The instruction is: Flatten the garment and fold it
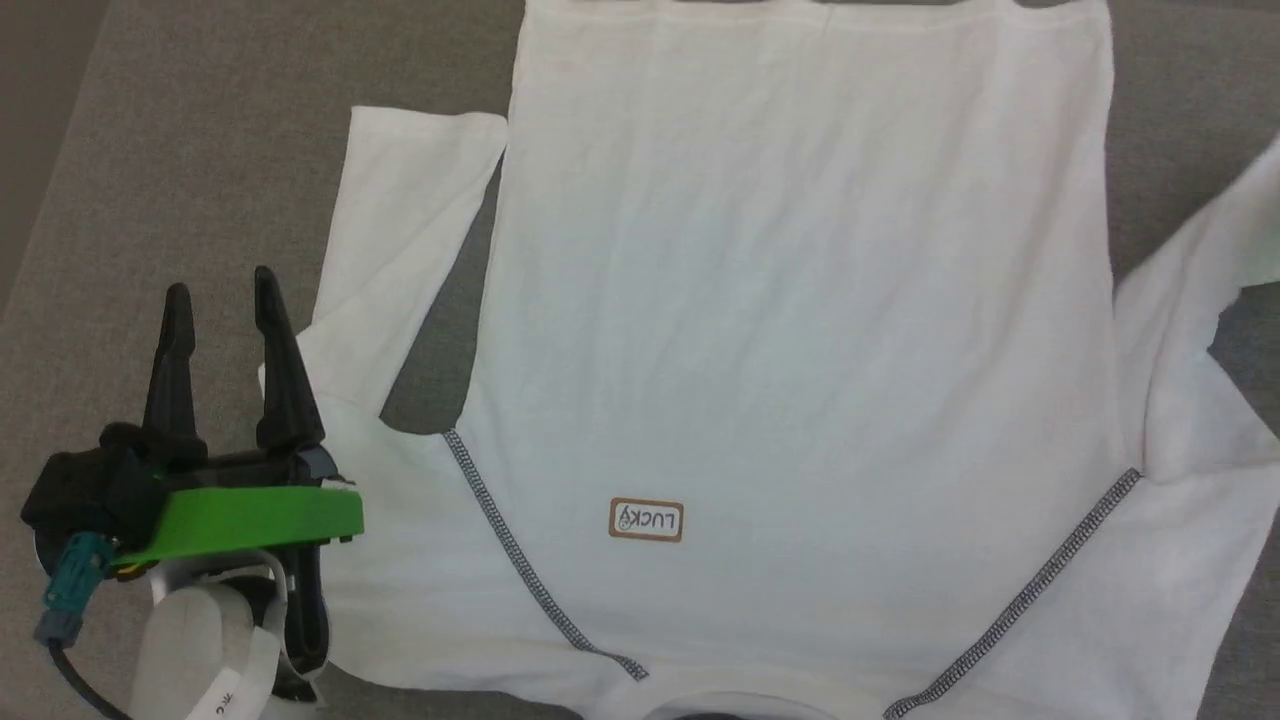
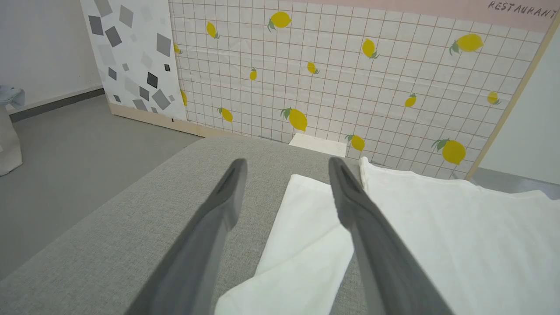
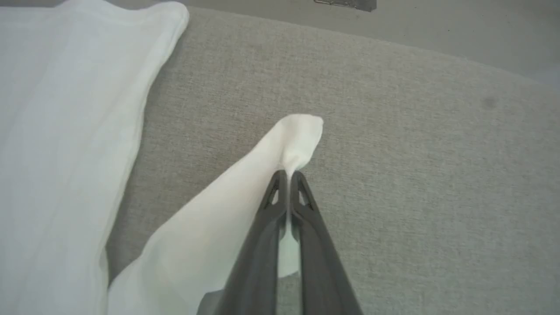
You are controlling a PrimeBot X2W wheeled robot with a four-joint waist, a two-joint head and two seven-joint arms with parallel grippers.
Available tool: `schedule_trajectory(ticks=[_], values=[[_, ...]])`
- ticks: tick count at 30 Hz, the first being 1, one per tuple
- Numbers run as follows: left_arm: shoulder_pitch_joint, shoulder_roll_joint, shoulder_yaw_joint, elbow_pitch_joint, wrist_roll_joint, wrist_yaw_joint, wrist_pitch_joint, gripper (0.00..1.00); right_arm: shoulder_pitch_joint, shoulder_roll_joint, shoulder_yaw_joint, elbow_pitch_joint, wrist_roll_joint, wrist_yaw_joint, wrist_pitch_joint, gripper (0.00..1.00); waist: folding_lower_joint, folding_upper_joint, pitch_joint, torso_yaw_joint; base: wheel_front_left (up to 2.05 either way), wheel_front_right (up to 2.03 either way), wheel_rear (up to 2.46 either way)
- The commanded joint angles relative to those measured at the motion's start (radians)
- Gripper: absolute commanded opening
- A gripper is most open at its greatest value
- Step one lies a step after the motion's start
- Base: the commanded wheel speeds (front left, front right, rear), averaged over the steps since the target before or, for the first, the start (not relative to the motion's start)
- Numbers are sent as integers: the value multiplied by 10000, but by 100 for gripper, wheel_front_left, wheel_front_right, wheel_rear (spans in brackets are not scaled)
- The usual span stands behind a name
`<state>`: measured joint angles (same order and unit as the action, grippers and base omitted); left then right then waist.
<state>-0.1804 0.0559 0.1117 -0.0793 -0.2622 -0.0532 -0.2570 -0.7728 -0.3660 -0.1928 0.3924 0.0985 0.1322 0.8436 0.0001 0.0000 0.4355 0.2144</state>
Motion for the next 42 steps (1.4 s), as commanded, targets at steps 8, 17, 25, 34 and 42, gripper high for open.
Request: schedule_trajectory(ticks=[8, 17, 25, 34, 42], values=[[778, -52, 201, -112, 295, -10, -47, 100, 2648, -1020, -2492, -1423, 291, -15, 181, 0, -1, 0, -1828, -1048, 0, 0, 0], [1266, -55, 292, -331, 322, 121, -47, 100, 4064, -1628, -4233, -1723, -152, -15, 15, 0, -1, 0, -2197, -1479, 0, 0, 0], [1538, -56, 383, -287, 287, 213, -47, 100, 4519, -2099, -3418, -2381, 371, -15, 769, 0, -1, 0, -2512, -1442, 0, 0, 0], [1751, -56, 349, -170, 277, 275, -47, 100, 4982, -1593, -891, -5226, 3394, -15, 3976, 0, -1, 0, -3077, -1404, 0, 0, 0], [1834, -56, 271, -155, 257, 253, -47, 100, 5275, 977, 1097, -6590, 5012, -15, 5005, 0, -1, 0, -3196, -1299, 0, 0, 0]])
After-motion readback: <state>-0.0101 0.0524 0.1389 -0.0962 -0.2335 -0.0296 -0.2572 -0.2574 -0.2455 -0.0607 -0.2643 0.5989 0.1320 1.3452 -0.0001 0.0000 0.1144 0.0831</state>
